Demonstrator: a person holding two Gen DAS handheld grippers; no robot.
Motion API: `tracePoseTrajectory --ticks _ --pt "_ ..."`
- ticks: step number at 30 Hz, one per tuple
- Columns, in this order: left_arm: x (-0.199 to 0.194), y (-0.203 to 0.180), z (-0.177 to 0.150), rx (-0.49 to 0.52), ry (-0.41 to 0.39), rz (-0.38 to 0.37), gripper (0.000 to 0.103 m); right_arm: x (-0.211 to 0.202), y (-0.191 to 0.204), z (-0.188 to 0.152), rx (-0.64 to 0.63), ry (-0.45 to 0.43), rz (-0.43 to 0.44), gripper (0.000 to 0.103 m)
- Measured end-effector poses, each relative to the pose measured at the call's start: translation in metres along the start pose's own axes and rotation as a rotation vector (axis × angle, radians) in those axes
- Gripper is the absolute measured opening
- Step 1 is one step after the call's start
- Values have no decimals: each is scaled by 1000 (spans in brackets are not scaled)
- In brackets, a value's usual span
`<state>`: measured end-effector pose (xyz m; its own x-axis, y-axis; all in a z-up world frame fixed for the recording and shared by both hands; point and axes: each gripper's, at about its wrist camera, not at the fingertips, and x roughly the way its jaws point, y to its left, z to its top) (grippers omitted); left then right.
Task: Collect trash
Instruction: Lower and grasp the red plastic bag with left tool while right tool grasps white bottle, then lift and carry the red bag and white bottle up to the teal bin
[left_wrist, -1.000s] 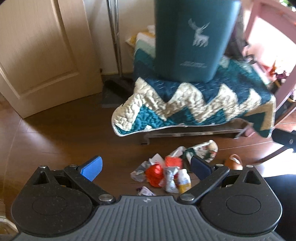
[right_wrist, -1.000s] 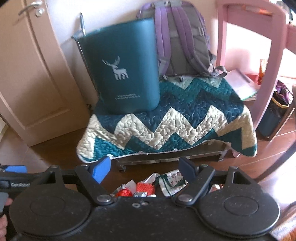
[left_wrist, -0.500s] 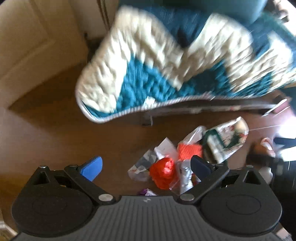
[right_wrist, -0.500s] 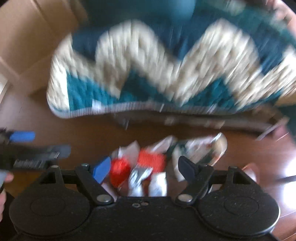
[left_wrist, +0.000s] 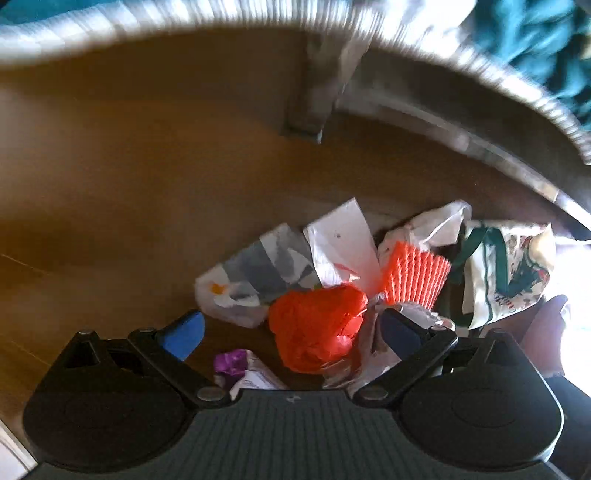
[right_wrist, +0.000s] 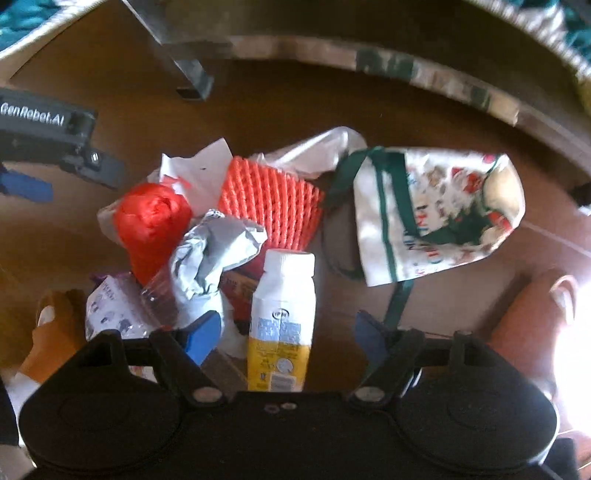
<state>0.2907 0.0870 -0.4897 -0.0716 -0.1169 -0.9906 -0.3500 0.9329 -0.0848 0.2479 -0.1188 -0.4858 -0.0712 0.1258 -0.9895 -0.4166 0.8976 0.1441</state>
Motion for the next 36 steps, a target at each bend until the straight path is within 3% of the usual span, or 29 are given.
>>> tracePoseTrajectory --ticks 7,10,13,14,16,18,20,24,31,36 --pt "25 -14 0 41 15 23 101 38 -6 3 12 15 0 77" --pt "32 -15 2 38 21 -3 101 45 -8 2 31 13 8 76" --pt "40 -18 3 52 40 -2 87 50 -7 1 24 6 9 74" --pt "43 -19 3 54 49 -1 80 51 -7 1 23 6 11 69" --pt "48 -20 3 54 60 -5 78 54 -8 1 29 11 6 49" --pt "49 -21 2 61 60 -8 67 58 -8 2 46 12 1 49" --pt "50 -22 1 67 72 -3 64 60 -10 3 39 12 -1 49" --pt "47 -22 -2 68 77 -18 55 55 -5 1 25 15 -26 49" --pt "21 -22 -13 115 89 -10 52 18 3 -7 0 18 -53 48" --pt "-15 -26 -28 162 58 37 52 -22 12 -17 -15 -20 -85 48"
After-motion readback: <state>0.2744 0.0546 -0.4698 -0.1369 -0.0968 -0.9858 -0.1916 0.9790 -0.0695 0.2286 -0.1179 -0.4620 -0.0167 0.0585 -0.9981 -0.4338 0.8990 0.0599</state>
